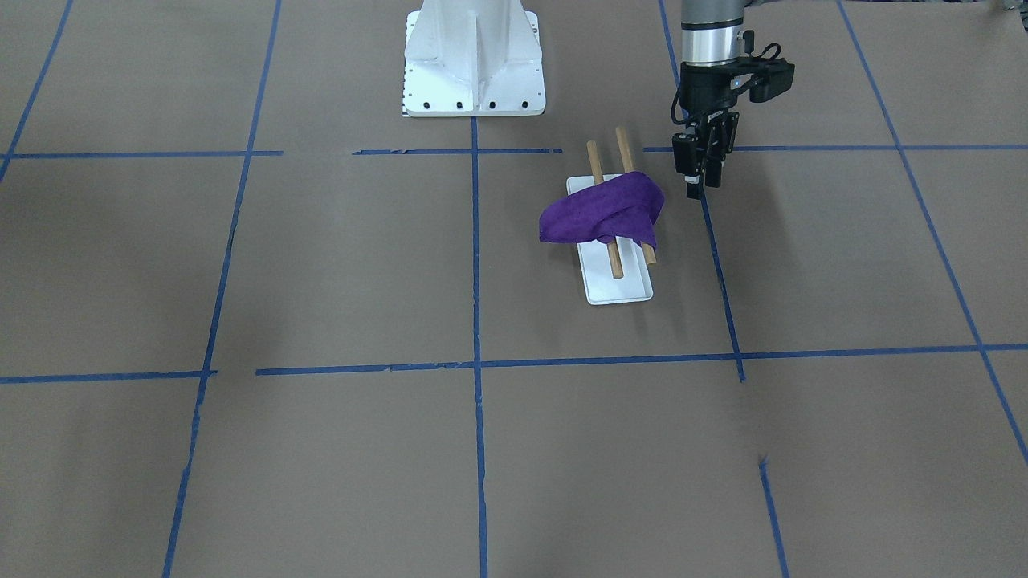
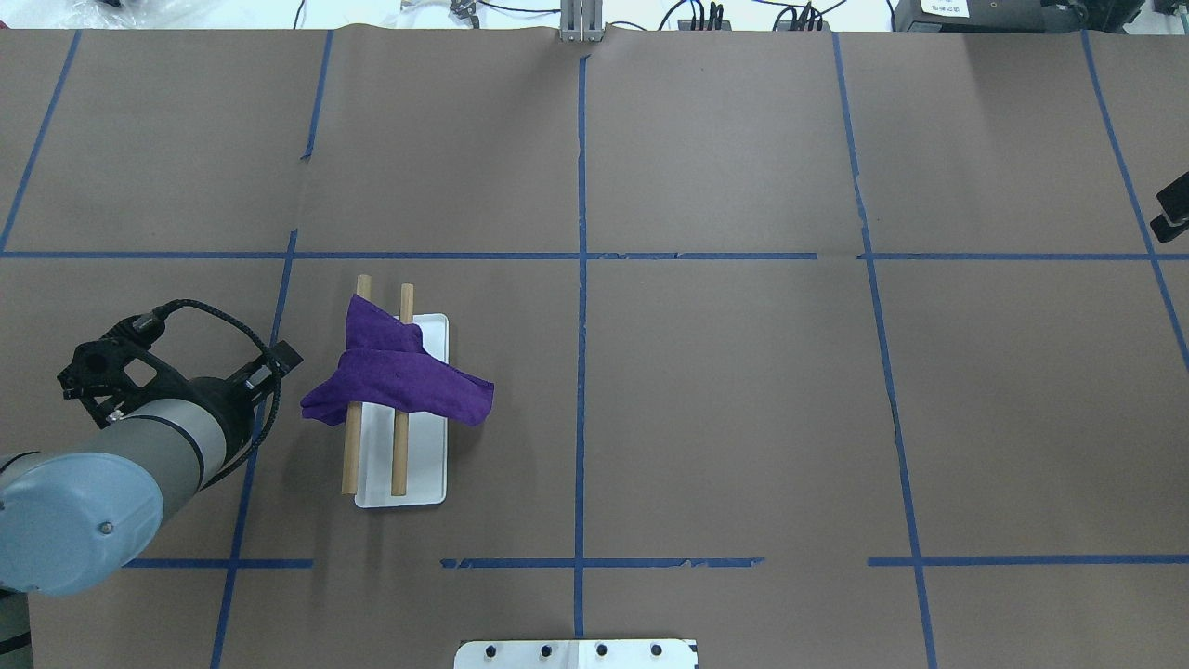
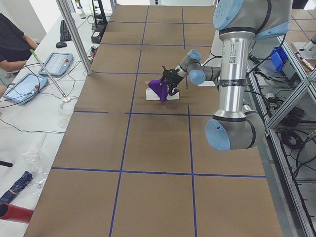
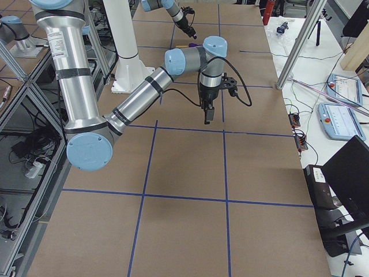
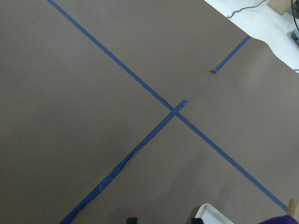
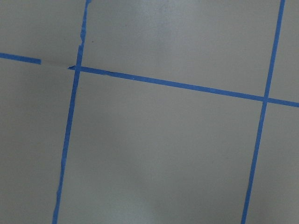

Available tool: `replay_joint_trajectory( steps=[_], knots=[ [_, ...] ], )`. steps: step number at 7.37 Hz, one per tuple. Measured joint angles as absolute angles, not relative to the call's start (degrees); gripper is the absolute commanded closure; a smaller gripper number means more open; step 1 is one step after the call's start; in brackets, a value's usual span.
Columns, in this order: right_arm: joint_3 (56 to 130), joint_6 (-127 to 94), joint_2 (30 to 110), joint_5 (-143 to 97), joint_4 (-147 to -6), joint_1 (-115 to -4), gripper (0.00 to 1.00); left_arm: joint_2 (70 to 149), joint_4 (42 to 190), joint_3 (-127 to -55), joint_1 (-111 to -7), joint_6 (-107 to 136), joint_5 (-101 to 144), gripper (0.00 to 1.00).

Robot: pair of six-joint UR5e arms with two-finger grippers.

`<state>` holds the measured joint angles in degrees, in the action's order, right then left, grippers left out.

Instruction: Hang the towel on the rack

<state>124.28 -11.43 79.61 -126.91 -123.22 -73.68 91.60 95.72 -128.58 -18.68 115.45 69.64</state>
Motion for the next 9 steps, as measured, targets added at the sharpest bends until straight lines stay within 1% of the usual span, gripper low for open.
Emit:
replay_joint_trajectory(
  steps=[2,5,6,7,9],
  knots=[
    [124.25,-11.42,80.00,-127.05,-123.22,-74.24,0.00,93.70,95.85,-129.17,-25.38,105.15,78.26,0.00],
    [123.42,-7.32,82.70,-129.02,-123.02,-77.24,0.00,97.14,95.70,-127.93,-40.02,83.92,95.60,0.00],
    [121.40,-5.00,83.88,-130.87,-121.22,-78.78,0.00,97.65,95.60,-126.68,-44.48,75.69,100.05,0.00],
    [117.31,-2.61,85.86,-133.53,-115.85,-80.78,0.00,97.86,95.52,-124.92,-48.89,67.07,103.58,0.00],
    [106.60,0.97,89.29,-137.13,-101.96,-84.89,0.00,97.85,93.59,-120.95,-56.37,50.68,107.59,0.00]
  ],
)
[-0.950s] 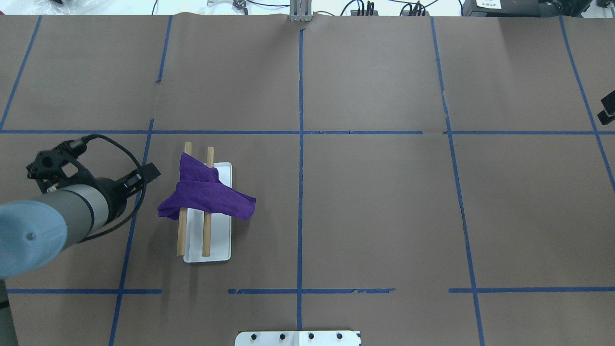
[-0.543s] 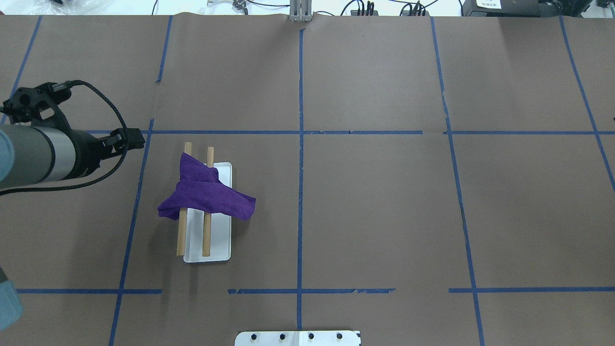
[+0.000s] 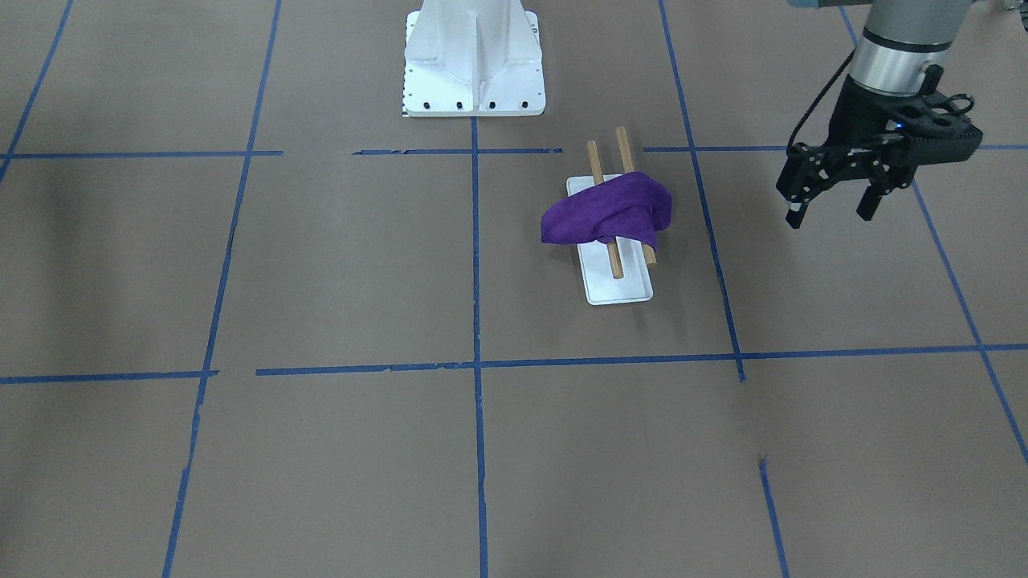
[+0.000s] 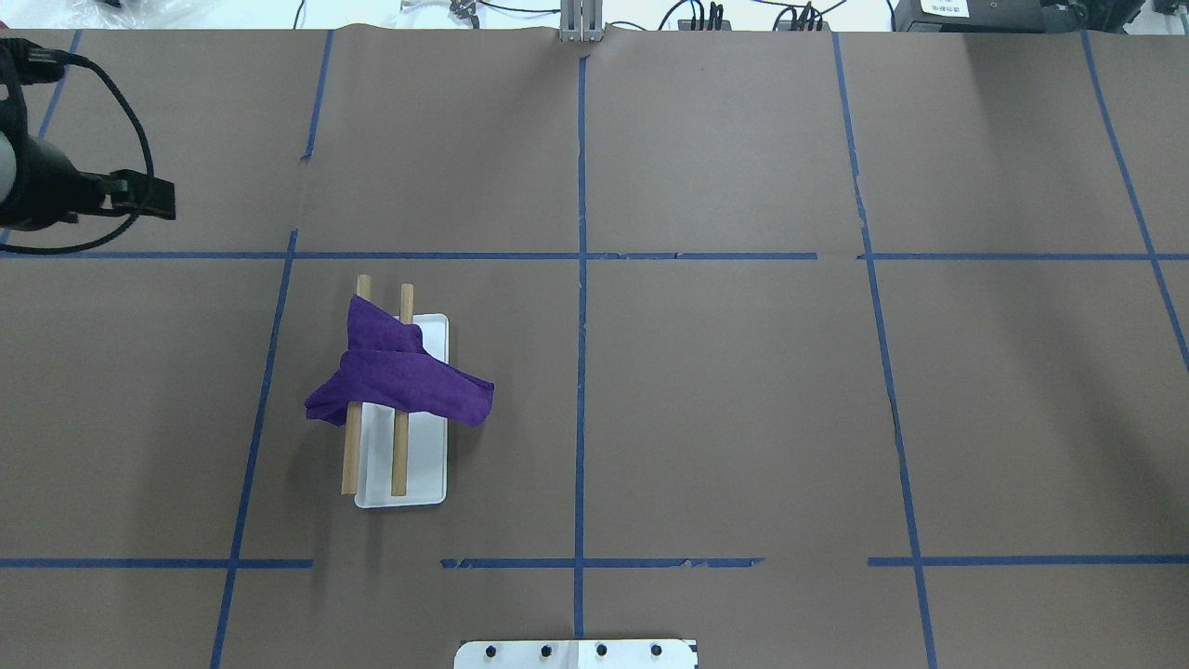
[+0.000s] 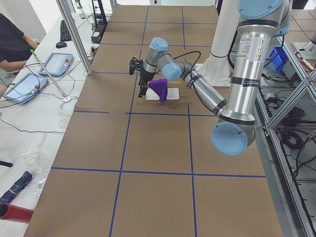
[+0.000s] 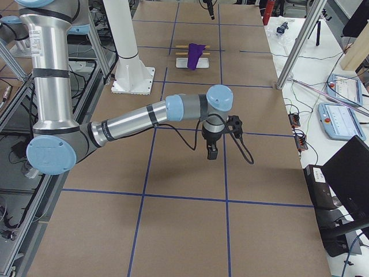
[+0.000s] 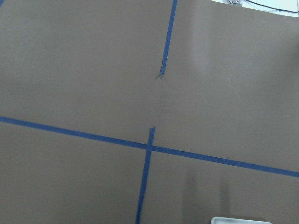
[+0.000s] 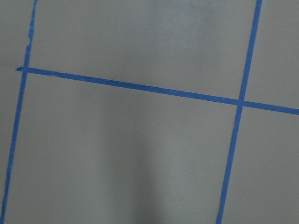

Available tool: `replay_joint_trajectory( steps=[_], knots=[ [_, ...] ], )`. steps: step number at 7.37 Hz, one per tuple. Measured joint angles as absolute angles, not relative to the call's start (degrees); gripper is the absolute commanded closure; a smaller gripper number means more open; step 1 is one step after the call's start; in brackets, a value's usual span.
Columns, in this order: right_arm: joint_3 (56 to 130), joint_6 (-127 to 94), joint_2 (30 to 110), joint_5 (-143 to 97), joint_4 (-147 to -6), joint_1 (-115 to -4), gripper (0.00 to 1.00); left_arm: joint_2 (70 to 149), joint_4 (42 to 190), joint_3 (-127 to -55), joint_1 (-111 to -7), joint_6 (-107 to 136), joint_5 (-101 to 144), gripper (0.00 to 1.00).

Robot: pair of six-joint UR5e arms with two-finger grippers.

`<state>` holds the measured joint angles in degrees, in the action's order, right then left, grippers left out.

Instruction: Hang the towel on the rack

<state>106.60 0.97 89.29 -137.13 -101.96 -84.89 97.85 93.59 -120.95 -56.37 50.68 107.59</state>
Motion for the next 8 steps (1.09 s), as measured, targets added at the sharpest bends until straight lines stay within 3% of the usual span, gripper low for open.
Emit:
replay_joint_trajectory(
  steps=[2,6,8],
  knots=[
    [101.83,1.51,90.70,-138.05,-96.97,-86.98,0.00,97.41,91.82,-115.89,-65.35,33.40,115.62,0.00],
    [101.03,1.25,92.05,-138.06,-96.43,-88.01,0.00,93.98,90.98,-101.67,-83.94,1.54,125.64,0.00],
    [101.08,1.35,92.81,-137.93,-96.18,-88.06,0.00,92.49,90.21,-96.71,-87.30,-6.60,125.99,0.00]
  ],
)
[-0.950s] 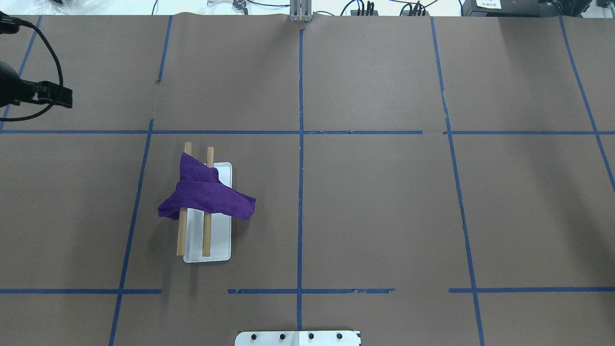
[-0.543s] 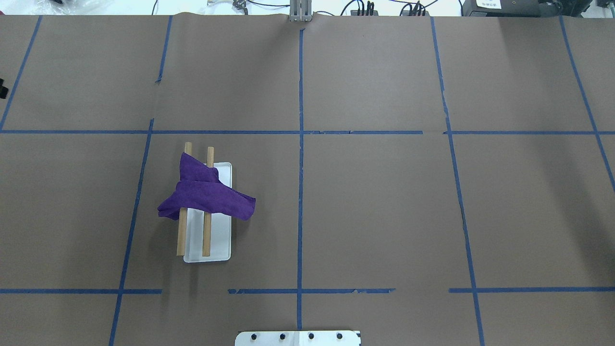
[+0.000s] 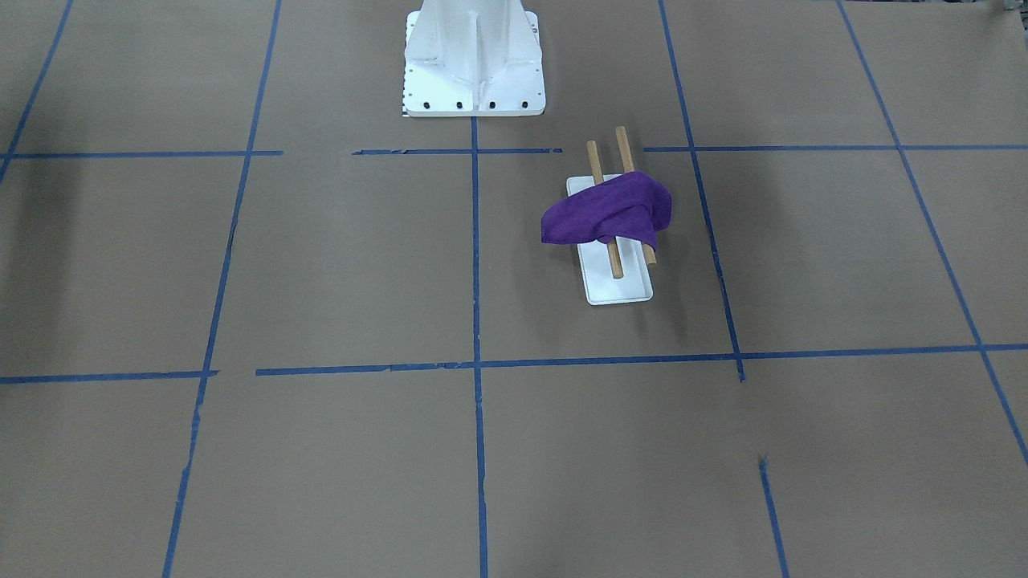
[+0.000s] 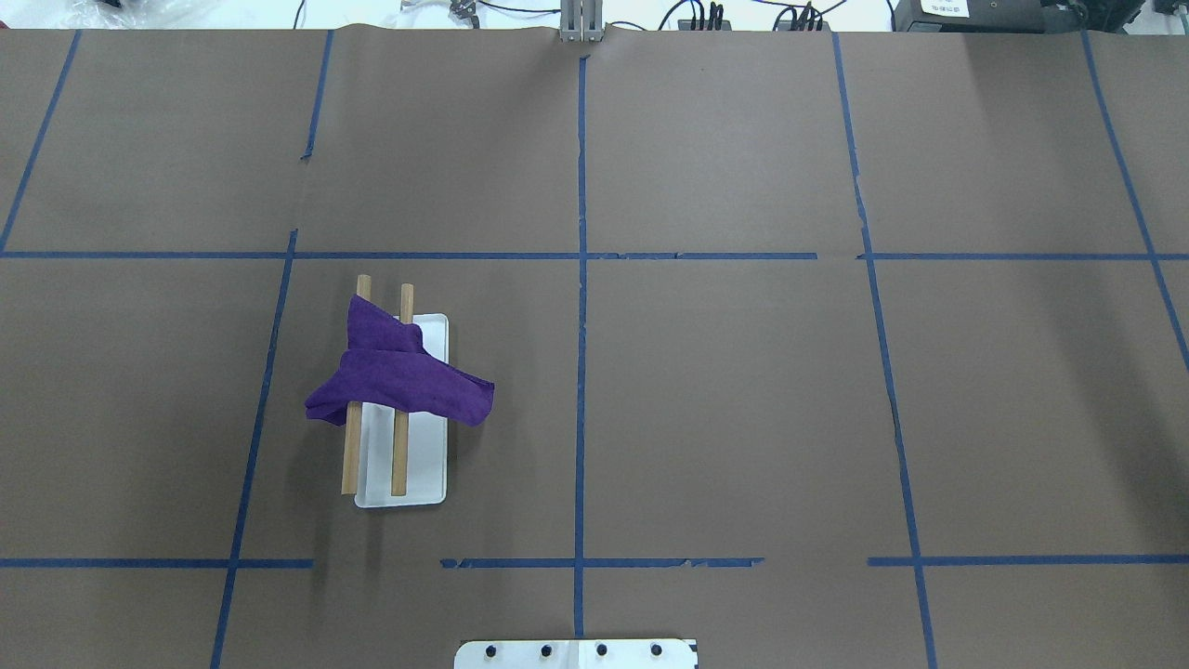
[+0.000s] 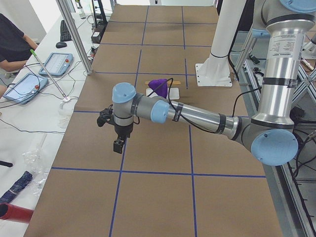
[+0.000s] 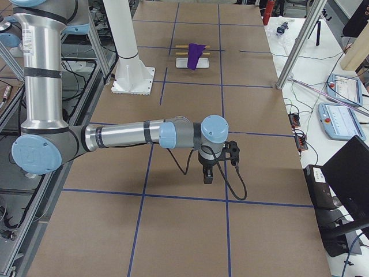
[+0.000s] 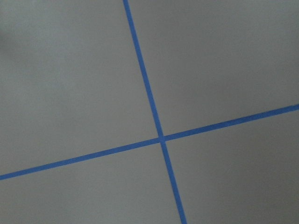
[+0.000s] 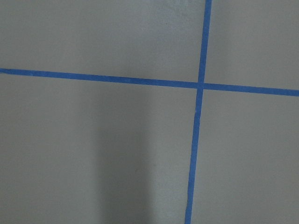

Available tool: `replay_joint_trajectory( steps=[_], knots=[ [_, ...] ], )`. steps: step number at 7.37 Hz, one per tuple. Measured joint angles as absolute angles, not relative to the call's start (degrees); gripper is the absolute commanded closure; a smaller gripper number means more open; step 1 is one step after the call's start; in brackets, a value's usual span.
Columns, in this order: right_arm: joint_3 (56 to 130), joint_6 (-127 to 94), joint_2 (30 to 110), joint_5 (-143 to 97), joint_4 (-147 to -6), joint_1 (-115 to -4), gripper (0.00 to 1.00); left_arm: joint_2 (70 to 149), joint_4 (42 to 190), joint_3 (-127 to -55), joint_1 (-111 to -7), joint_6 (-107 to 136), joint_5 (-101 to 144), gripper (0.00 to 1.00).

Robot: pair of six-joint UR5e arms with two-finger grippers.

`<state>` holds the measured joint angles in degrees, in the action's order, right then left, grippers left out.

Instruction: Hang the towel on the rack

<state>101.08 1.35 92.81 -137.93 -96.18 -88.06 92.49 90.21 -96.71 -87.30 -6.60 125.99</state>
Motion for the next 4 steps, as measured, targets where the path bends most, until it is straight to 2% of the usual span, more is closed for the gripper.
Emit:
replay_joint_trajectory(
  steps=[4],
  knots=[
    [101.03,1.24,93.62,-138.92,-96.15,-88.21,0.00,91.99,90.10,-90.96,-88.94,-8.44,129.17,0.00]
  ],
)
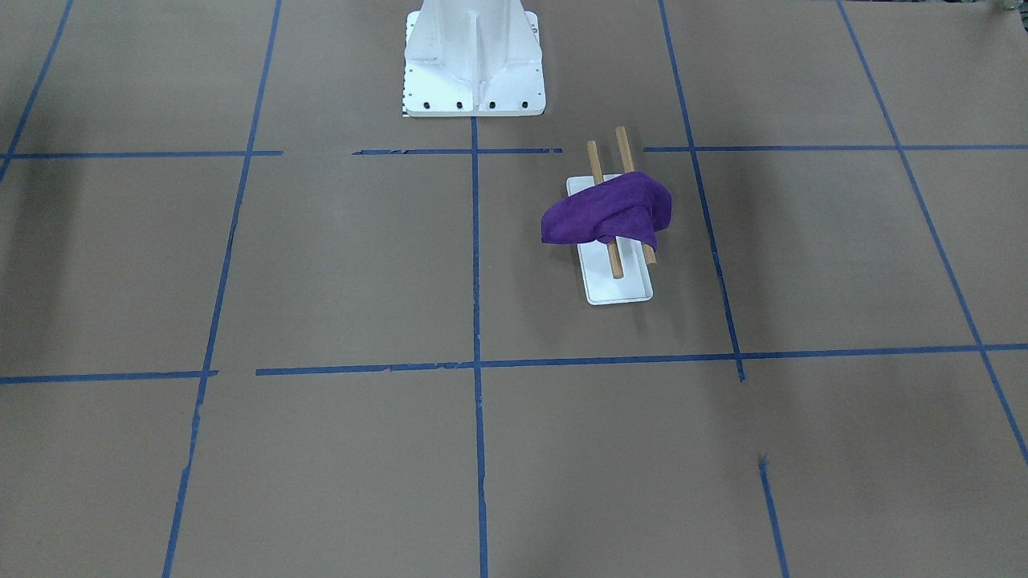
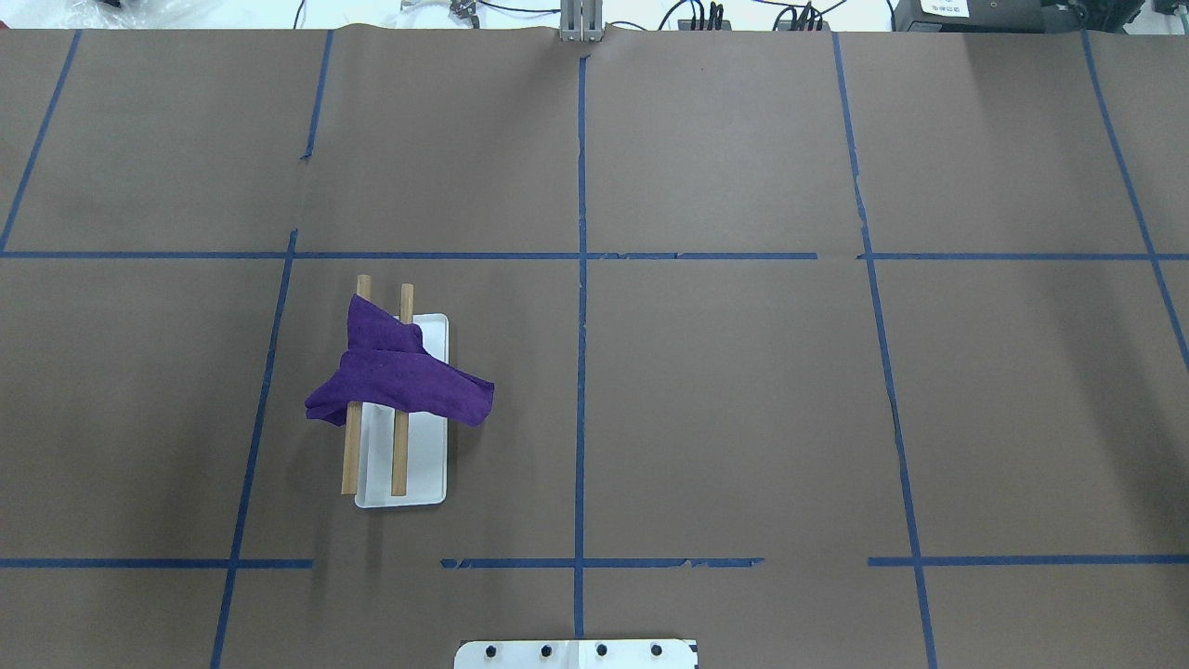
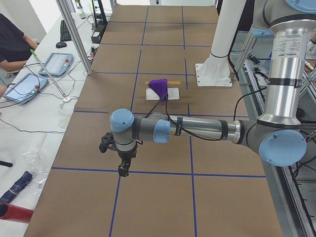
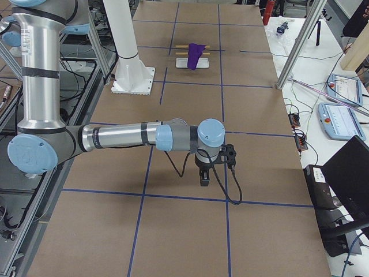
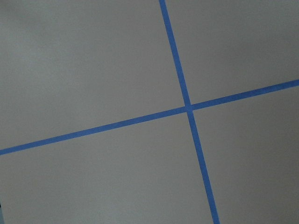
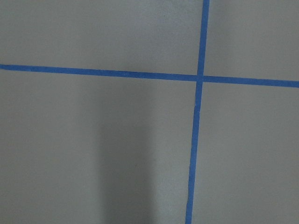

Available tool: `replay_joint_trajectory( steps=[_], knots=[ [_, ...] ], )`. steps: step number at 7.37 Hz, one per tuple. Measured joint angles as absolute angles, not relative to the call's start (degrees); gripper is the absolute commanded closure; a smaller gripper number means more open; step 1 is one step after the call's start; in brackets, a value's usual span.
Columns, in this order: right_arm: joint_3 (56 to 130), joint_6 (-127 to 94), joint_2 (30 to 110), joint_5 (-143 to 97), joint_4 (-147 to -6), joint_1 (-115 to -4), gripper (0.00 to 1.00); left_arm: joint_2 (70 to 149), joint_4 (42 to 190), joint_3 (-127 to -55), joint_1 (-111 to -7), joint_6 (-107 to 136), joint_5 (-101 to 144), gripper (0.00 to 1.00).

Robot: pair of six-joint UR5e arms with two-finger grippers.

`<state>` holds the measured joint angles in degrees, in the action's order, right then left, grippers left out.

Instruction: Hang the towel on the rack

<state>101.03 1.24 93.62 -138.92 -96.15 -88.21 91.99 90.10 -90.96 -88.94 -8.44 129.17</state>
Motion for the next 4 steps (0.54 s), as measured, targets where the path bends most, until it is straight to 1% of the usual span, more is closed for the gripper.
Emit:
replay_joint_trajectory(
  steps=[4],
  knots=[
    [100.94,1.29,93.77,-139.91,-96.15,-88.72,0.00,91.61,90.10,-89.09,-89.12,-8.52,132.66,0.00]
  ],
)
